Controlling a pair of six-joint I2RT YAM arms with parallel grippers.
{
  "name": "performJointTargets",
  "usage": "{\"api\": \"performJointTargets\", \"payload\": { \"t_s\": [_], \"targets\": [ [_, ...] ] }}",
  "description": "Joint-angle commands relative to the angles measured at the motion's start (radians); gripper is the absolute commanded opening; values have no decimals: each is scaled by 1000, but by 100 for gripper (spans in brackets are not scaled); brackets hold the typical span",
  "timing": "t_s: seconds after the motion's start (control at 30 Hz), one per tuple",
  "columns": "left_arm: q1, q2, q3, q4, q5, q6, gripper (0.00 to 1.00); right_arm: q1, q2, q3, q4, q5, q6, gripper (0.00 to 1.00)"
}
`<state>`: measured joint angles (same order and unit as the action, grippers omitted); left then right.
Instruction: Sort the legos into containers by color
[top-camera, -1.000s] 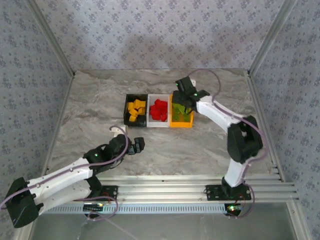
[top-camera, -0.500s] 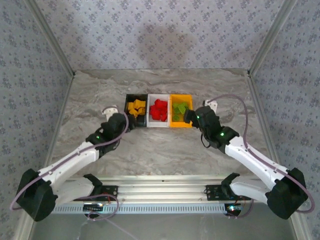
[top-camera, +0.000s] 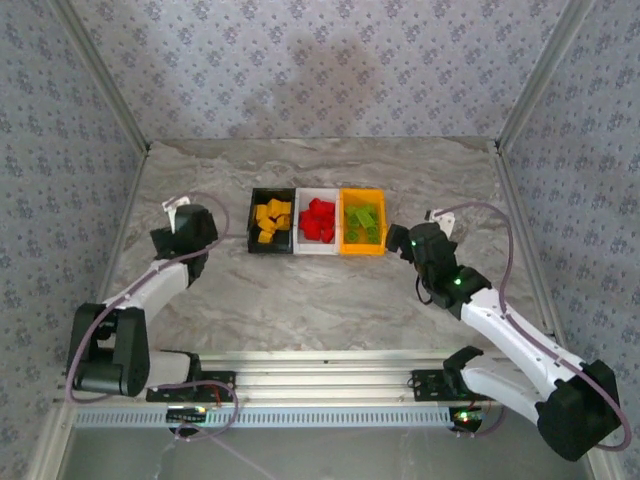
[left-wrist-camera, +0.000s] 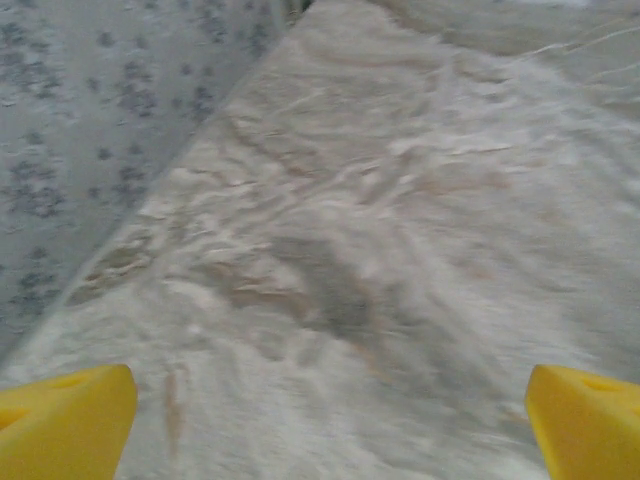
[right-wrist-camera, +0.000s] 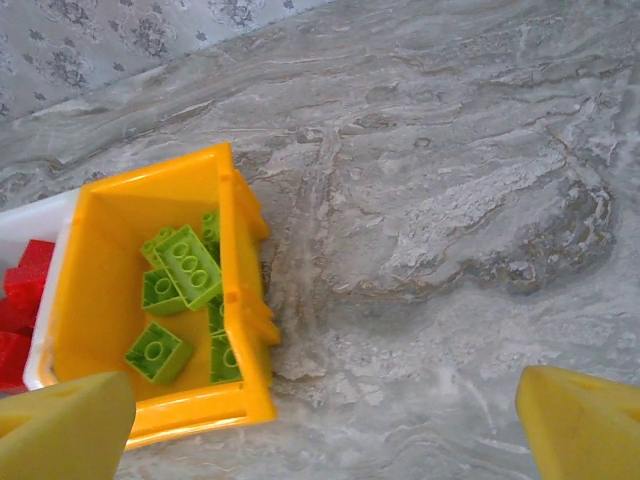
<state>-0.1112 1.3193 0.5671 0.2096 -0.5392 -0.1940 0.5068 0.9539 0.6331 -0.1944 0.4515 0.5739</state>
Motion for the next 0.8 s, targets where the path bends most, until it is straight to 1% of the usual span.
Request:
{"api": "performJointTargets", "payload": {
  "t_s": [0.0, 0.1, 0.17, 0.2, 0.27, 0.3, 0.33, 0.37, 0.4, 0.43, 0.47, 0.5, 0.57, 0.6, 0.63, 0.7, 0.73, 0.77],
  "targets": [
    [21, 20, -86, 304, 103, 119, 99, -19, -21, -14, 82, -15, -85, 100],
    [30, 72, -107, 427, 155, 162, 99, -35, -30, -55, 173, -49, -169, 100],
    [43, 117, -84, 419, 216, 167, 100, -42, -48, -82, 222, -54, -197, 100],
    [43, 148, -87, 446, 242, 181, 100, -46, -59, -97, 244, -55, -213, 100],
    [41, 184, -121, 546, 256, 192, 100, -56, -78, -122, 284, -53, -254, 100],
    [59, 178, -122, 529, 285, 172, 100, -63, -90, -130, 294, -47, -270, 100],
    [88, 186, -129, 549, 332, 152, 99, -71, -99, -134, 300, -42, -282, 100],
    [107, 208, -160, 621, 388, 150, 100, -81, -108, -138, 299, -35, -287, 100],
    [106, 243, -181, 712, 403, 168, 99, -98, -115, -141, 301, -31, -291, 100],
    [106, 221, -161, 613, 411, 162, 99, -117, -119, -142, 307, -29, -303, 100],
    [111, 213, -151, 606, 420, 156, 100, -141, -120, -144, 311, -27, -318, 100],
    [111, 233, -169, 668, 420, 160, 99, -171, -120, -147, 319, -23, -338, 100],
    [111, 214, -156, 611, 420, 157, 99, -237, -116, -159, 353, -20, -397, 100],
    [111, 223, -166, 645, 416, 161, 99, -269, -110, -172, 375, -22, -415, 100],
    [111, 218, -160, 613, 417, 157, 100, -311, -98, -188, 414, -36, -434, 100],
    [111, 221, -165, 634, 416, 157, 99, -390, -60, -237, 511, -87, -467, 100],
    [111, 214, -159, 612, 418, 156, 99, -428, -32, -262, 567, -124, -481, 100],
    [111, 219, -162, 628, 416, 158, 99, -453, 3, -289, 632, -135, -486, 100]
  ]
}}
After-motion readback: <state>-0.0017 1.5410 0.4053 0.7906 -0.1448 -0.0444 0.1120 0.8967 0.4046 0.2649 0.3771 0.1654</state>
